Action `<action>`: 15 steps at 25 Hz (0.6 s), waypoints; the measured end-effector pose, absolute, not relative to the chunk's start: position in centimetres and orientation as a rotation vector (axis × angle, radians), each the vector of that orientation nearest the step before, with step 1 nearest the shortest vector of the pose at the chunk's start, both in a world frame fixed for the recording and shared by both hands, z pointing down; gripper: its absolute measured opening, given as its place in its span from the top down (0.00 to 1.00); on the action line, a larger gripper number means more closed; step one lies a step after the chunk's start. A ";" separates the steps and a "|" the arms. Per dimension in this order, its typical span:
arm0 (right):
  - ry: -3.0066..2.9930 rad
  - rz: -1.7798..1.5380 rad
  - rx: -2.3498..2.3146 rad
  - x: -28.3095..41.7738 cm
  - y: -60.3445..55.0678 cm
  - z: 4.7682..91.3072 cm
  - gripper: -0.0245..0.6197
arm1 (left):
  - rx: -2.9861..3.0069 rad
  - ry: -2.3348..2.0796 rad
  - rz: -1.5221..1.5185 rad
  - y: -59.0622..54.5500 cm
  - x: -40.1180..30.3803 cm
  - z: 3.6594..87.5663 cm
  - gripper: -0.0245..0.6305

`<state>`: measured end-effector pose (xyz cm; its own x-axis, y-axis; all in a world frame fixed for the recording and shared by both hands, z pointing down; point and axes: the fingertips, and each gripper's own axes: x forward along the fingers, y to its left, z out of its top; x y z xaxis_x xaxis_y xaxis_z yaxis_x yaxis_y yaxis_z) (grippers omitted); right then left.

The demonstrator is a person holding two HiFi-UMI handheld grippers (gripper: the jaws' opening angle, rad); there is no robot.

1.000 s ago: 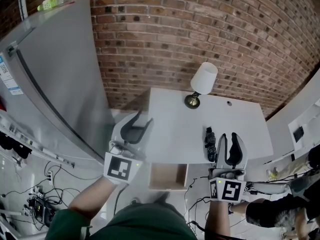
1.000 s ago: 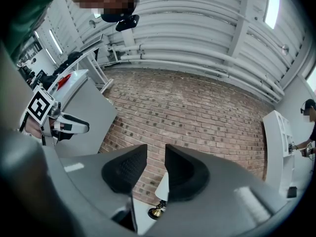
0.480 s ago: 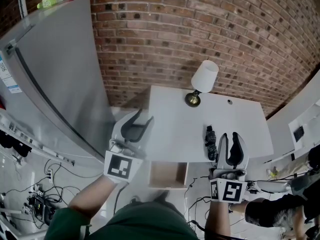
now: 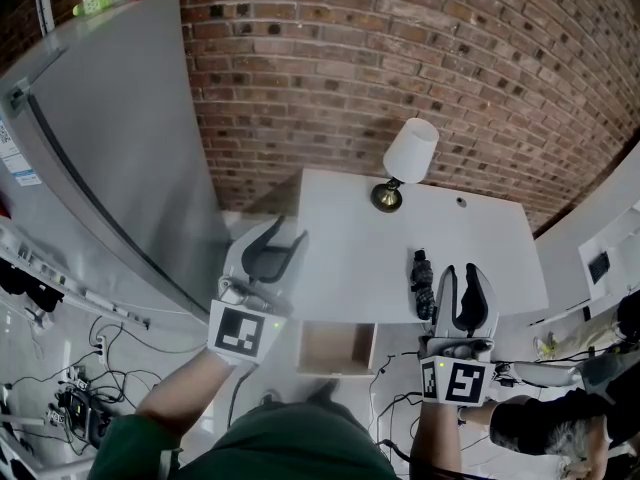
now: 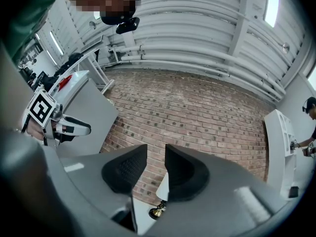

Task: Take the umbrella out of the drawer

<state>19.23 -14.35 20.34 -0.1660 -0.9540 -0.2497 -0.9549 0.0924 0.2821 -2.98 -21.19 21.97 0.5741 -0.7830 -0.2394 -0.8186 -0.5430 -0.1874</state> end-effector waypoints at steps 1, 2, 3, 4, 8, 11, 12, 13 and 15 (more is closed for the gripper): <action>2.320 0.601 -2.027 19.3 -14.4 20.4 0.79 | -2.532 1.323 0.182 -21.2 -2.9 22.0 0.75; 2.320 0.598 -2.028 19.5 -14.4 20.4 0.79 | -2.534 1.325 0.183 -21.3 -2.9 22.1 0.75; 2.319 0.596 -2.029 19.6 -14.4 20.4 0.79 | -2.534 1.327 0.184 -21.3 -2.8 22.1 0.75; 2.319 0.594 -2.031 19.7 -14.4 20.5 0.79 | -2.534 1.329 0.185 -21.3 -2.7 22.1 0.75; 2.316 0.589 -2.036 20.3 -14.6 20.7 0.79 | -2.531 1.334 0.182 -21.6 -2.5 22.2 0.75; 2.317 0.587 -2.034 20.6 -14.8 20.7 0.79 | -2.530 1.338 0.176 -21.7 -2.2 22.2 0.75; 2.318 0.587 -2.032 20.7 -14.9 20.7 0.79 | -2.528 1.337 0.174 -21.7 -2.1 22.2 0.75; 2.318 0.586 -2.031 20.8 -14.9 20.8 0.79 | -2.526 1.335 0.172 -21.8 -2.0 22.2 0.75; 2.318 0.584 -2.030 20.9 -15.0 20.8 0.79 | -2.525 1.334 0.171 -21.9 -1.9 22.2 0.75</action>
<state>20.87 -15.04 20.83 -0.1618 -0.9558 -0.2454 -0.9580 0.0925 0.2715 -1.87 -21.85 22.21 0.5666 -0.7905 -0.2325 -0.8236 -0.5346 -0.1896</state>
